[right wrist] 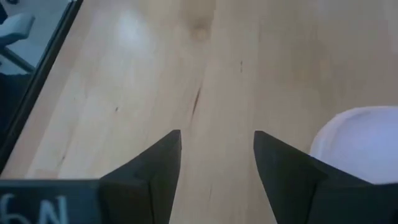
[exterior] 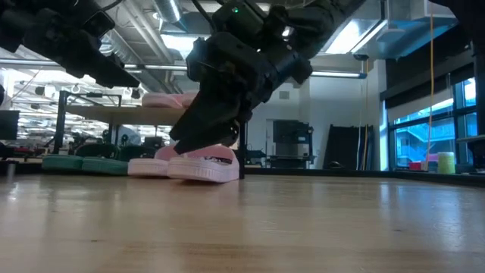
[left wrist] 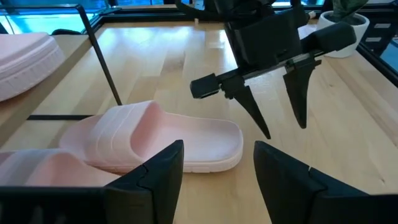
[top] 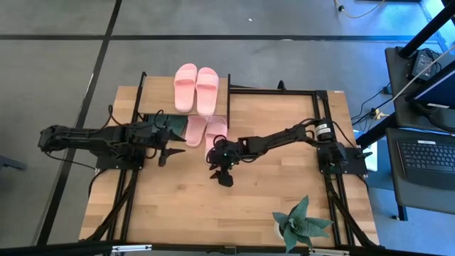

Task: Pick and place slides into the shelf
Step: Adjust the slides under the shelf

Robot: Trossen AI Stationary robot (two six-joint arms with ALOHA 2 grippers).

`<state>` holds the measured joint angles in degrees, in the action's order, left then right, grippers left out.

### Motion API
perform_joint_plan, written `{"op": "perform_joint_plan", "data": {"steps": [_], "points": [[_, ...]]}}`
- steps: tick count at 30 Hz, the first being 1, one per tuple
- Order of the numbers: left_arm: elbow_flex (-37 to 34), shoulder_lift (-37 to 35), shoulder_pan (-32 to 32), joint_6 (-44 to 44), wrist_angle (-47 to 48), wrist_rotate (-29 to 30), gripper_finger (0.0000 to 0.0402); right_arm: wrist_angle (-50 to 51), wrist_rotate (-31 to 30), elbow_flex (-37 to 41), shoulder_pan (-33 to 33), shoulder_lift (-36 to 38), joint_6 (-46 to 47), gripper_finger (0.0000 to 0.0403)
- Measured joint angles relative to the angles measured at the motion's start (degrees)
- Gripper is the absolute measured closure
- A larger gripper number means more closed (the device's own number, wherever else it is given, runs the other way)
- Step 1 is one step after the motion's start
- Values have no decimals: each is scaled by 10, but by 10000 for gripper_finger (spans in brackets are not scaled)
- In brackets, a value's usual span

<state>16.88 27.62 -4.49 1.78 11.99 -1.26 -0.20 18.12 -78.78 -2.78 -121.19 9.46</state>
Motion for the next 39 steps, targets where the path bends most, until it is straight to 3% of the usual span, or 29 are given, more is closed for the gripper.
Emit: {"op": "perform_joint_plan", "data": {"steps": [10,26,33,39], "points": [[0,0,0,3,0,1,216,19,-49,4,5,0,-7,201],[0,1,0,3,1,3,216,18,-40,3,22,-33,-22,201],[0,1,0,3,1,3,216,11,-109,3,36,-35,-26,201],[0,1,0,4,1,3,216,15,-118,3,53,-35,-37,201]]}}
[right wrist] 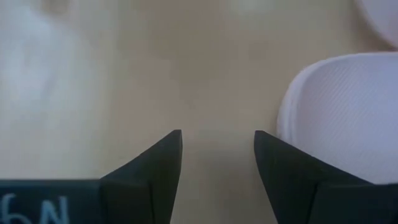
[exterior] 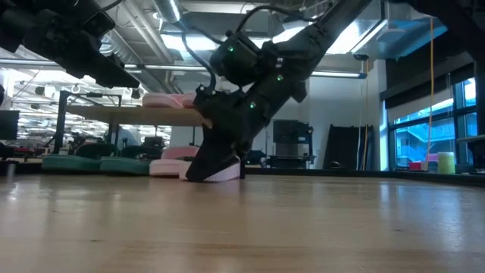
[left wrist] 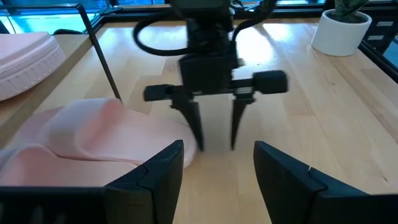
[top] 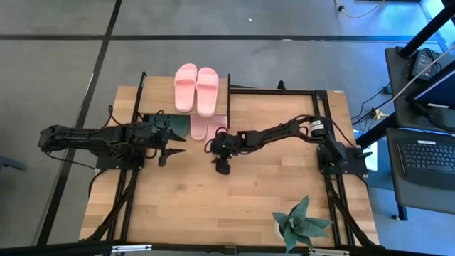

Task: Pick and place slides into the shelf
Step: Adjust the slides under the shelf

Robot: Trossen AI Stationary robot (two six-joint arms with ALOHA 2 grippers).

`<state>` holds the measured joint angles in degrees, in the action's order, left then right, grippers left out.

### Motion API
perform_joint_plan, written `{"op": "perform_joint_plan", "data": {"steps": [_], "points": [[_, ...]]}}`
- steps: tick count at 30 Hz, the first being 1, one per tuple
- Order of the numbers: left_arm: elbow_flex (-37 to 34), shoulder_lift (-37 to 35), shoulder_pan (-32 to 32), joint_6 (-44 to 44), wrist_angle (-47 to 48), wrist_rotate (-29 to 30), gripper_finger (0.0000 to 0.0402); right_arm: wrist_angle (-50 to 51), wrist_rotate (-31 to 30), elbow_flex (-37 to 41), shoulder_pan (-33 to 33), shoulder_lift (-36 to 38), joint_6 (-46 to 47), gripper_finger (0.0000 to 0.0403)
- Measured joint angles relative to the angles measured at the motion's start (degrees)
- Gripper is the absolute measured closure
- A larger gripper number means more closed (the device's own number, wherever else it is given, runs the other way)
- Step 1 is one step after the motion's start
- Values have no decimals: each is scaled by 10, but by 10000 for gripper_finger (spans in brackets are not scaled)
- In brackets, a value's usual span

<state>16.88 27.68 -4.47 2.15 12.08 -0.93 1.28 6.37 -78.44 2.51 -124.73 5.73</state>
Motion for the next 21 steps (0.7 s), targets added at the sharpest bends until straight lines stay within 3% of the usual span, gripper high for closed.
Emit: {"op": "perform_joint_plan", "data": {"steps": [5,21], "points": [[0,0,0,0,0,0,216,5,-28,0,16,0,-3,201],[0,0,0,-2,4,8,216,7,-14,1,53,5,-18,201]]}}
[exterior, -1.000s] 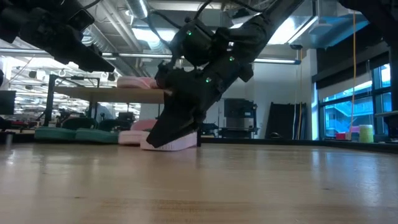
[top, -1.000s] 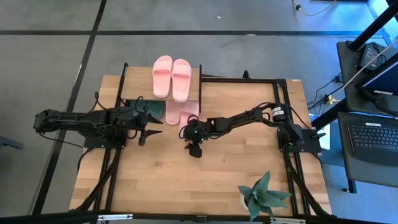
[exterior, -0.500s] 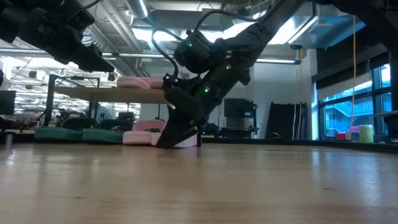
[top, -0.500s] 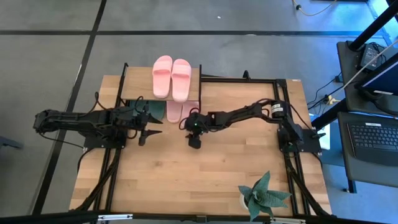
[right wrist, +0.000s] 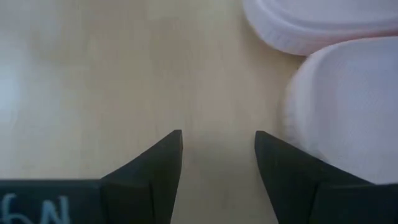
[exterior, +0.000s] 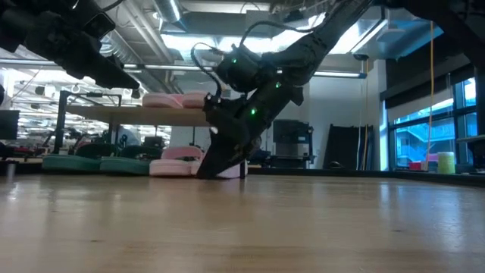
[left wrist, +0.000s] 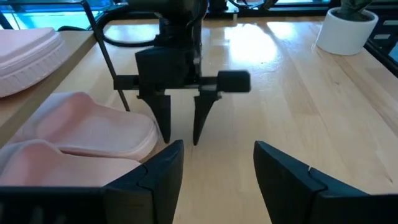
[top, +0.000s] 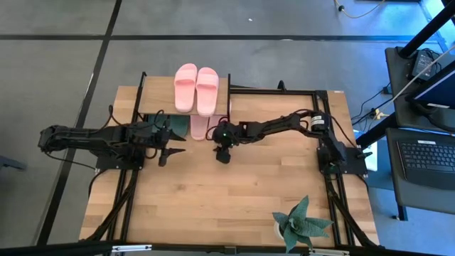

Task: Pick and place slides into the shelf
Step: Adjust the slides under the shelf, then return to Home Position

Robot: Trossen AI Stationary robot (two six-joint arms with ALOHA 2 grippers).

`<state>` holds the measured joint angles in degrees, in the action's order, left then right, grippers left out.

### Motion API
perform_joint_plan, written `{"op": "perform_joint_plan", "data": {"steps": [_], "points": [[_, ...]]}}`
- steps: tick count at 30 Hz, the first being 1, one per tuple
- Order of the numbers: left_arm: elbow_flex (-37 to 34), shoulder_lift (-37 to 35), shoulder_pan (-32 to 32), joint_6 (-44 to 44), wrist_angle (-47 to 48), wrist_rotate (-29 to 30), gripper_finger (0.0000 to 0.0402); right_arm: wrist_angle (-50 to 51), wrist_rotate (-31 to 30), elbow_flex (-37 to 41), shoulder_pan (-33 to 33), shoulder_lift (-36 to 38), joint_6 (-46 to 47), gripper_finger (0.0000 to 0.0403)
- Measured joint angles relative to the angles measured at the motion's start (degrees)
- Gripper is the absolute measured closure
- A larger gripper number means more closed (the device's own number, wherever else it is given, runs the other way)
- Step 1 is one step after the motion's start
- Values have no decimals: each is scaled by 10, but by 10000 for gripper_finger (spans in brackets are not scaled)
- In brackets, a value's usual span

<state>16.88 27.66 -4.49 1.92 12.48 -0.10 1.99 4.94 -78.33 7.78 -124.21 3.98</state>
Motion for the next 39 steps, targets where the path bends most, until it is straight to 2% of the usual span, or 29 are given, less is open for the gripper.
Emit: {"op": "perform_joint_plan", "data": {"steps": [5,10,13,17,26,33,39], "points": [[0,-13,0,-16,-25,-33,216,2,44,-3,-18,51,-9,201],[0,-42,0,-19,-58,-53,216,53,43,0,-44,129,-37,201],[0,-76,-9,-22,-62,-52,216,72,18,21,-56,185,-56,201],[0,-125,-30,-29,-61,-55,216,44,11,111,-58,281,-54,201],[-4,-194,-75,-33,-54,-66,216,-140,-4,372,-29,543,-57,201],[-62,-215,-130,-66,-95,-55,216,-155,-5,487,40,708,-57,201],[-92,-230,-171,-82,-128,-85,216,-155,0,562,88,828,-43,201]]}}
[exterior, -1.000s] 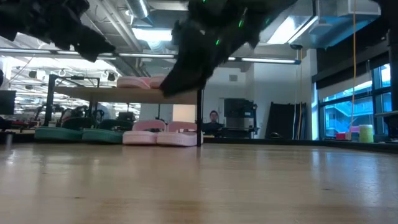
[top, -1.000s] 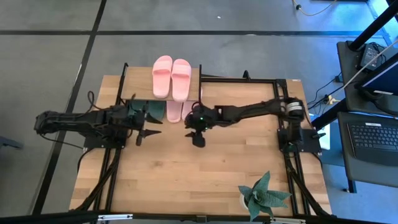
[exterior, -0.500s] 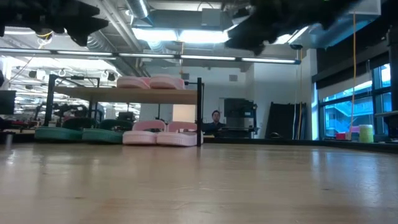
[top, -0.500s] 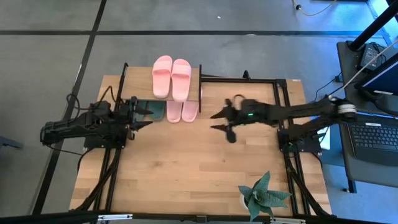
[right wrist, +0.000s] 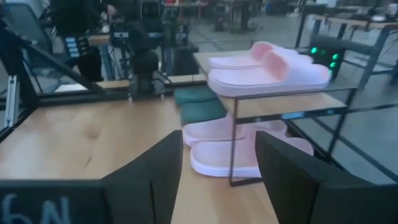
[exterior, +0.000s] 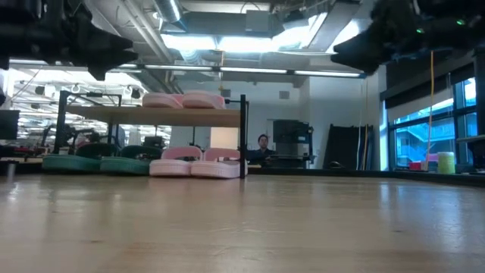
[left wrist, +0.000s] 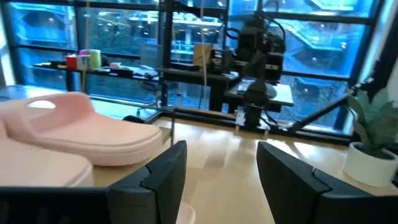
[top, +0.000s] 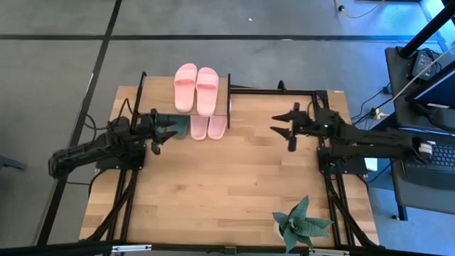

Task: Pick and place slides into the shelf
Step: Return to Home Position

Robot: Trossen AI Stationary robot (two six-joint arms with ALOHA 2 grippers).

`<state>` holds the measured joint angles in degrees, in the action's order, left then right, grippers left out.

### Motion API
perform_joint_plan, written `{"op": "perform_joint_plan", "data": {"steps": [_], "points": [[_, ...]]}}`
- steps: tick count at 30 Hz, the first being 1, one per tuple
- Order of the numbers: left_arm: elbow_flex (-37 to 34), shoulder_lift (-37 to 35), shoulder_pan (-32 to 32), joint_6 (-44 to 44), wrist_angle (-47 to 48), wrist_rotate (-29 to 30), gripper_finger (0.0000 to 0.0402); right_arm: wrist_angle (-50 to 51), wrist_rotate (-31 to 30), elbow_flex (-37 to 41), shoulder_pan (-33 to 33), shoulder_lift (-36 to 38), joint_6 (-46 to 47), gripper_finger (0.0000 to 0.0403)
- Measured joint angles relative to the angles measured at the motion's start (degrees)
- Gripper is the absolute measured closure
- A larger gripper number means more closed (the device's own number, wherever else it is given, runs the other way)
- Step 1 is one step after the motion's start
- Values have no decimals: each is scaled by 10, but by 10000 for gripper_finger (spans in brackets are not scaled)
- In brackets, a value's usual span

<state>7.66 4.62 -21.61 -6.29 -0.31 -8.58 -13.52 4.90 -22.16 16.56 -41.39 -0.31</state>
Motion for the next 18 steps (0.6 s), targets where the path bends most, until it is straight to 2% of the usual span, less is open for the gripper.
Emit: {"op": "perform_joint_plan", "data": {"steps": [7,18], "points": [[-35,-12,-28,-25,-6,3,216,1,39,81,28,130,26,201],[-71,-33,-93,-55,-12,19,216,26,42,161,29,319,62,201]]}}
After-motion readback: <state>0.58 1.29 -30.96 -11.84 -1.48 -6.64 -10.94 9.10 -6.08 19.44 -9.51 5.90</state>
